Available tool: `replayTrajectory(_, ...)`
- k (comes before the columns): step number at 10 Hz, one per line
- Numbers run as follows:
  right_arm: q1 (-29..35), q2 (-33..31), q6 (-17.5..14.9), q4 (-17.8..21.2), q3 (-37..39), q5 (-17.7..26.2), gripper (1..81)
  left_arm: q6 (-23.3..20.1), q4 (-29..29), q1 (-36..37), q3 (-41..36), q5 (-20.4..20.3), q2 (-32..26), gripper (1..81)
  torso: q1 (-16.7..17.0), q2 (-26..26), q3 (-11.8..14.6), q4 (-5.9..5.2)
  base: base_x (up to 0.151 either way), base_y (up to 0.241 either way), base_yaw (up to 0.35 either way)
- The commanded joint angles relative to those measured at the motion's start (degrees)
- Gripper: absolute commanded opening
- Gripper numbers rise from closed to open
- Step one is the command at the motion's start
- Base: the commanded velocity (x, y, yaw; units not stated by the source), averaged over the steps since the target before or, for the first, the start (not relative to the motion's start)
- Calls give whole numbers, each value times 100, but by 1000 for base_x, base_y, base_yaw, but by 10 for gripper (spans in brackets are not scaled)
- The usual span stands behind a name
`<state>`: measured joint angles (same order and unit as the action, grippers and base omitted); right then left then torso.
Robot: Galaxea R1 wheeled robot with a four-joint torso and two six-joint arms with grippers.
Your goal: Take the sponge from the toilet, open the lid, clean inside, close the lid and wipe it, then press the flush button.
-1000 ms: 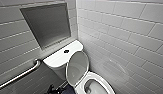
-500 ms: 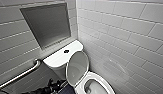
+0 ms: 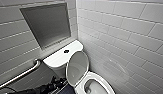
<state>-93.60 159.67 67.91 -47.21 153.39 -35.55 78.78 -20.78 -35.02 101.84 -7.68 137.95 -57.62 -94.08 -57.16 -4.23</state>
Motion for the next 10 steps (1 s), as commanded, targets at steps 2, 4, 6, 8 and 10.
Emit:
replayTrajectory(2, -50, -73, -24, -148, 119, 268, 10, -11, -1085, 580, -1087, 821, -91, 811, 0, 0, 0, 0, 0, 0, 0)
replayTrajectory(4, -32, 76, 3, -148, 374, 276, 10, -20, -1481, 396, -1509, 1146, -65, 811, 0, 0, 0, 0, 0, 0, 0)
replayTrajectory(6, -41, 199, 47, -139, 682, 276, 10, -82, -2033, -95, -1544, 1365, -284, 811, 0, 0, 0, 0, 0, 0, 0)
replayTrajectory(8, -23, 208, 64, -157, 735, 268, 10, -82, -2841, -1035, -1545, 1367, -784, 811, 0, 0, 0, 0, 0, 0, 0)
replayTrajectory(10, -76, 287, 82, -95, 743, 294, 10, -90, -3415, -1933, -1456, 1339, -1041, 811, 0, 0, 0, 0, 0, 0, 0)
